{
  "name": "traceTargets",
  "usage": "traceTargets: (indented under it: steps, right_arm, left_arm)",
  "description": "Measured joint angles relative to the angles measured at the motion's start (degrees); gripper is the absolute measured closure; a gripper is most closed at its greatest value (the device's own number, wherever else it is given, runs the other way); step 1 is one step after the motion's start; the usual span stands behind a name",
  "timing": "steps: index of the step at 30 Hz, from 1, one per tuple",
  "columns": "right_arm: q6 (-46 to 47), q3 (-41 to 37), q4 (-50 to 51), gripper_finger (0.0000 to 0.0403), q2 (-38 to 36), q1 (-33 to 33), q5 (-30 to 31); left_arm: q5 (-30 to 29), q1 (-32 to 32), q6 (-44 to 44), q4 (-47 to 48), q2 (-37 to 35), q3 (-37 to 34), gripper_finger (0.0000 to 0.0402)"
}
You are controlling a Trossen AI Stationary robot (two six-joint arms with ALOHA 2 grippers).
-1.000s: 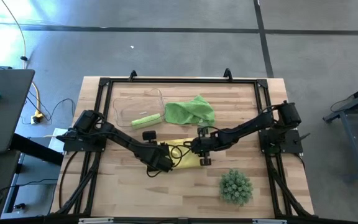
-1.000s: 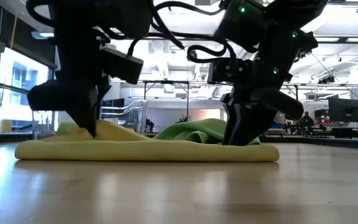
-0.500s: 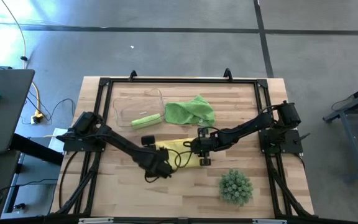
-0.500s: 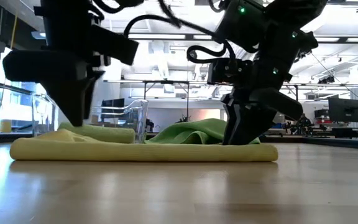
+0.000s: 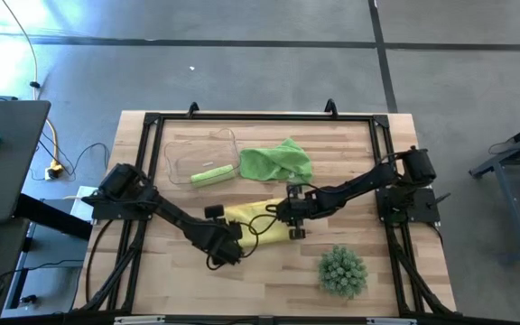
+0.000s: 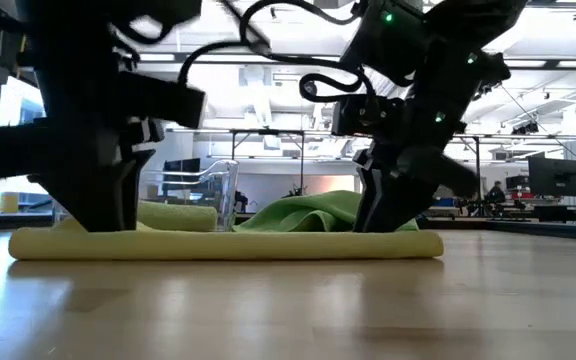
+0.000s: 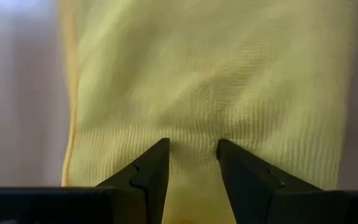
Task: Roll microfiber towels into tight, uniform cylinder then place into a basket
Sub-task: Roll the yellow towel
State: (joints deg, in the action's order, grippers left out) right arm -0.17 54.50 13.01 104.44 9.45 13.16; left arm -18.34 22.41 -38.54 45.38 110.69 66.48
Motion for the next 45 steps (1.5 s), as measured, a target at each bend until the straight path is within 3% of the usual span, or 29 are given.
traceTargets:
  steps: [4,9,13,16,19,23,28,32,39,45]
  right_arm:
    - [-8.6,-0.2,-4.2,0.0277,0.3,-1.5,4.8]
    - [-15.1,0.5,-10.1,0.0277,-0.4,-3.5,10.6]
    - [-5.9,4.1,-1.3,0.0277,-3.7,-2.5,10.3]
    - [6.4,5.8,6.2,0.0277,-5.7,-0.2,5.4]
    - [16.6,5.3,7.7,0.0277,-5.9,3.0,2.8]
    - [22.4,3.0,6.5,0.0277,-4.1,6.5,3.8]
    - [25.2,1.3,4.9,0.0277,-1.6,7.5,6.1]
    - [21.3,0.9,4.5,0.0277,0.4,6.8,7.6]
    - [3.8,0.9,0.4,0.0277,2.3,2.1,15.1]
    - [-3.6,2.4,2.9,0.0277,0.2,-1.3,16.7]
  left_arm:
    - [4.2,1.2,0.2,-8.5,-0.3,0.0,0.0268]
    - [10.1,0.8,7.3,-18.1,0.2,1.2,0.0268]
    - [7.1,0.9,9.2,-7.8,0.2,5.2,0.0268]
    - [4.0,0.8,9.7,1.3,-0.5,7.7,0.0268]
    - [2.1,0.6,11.1,4.3,-2.0,8.3,0.0268]
    - [3.3,0.0,12.5,5.0,-1.9,8.1,0.0268]
    - [8.0,0.0,12.0,-1.4,-1.4,4.8,0.0268]
    - [9.7,1.1,8.1,-5.8,-1.4,2.7,0.0268]
    - [11.2,2.5,6.1,-15.8,-1.0,2.8,0.0268]
    - [7.2,2.0,7.3,-12.7,-2.1,3.2,0.0268]
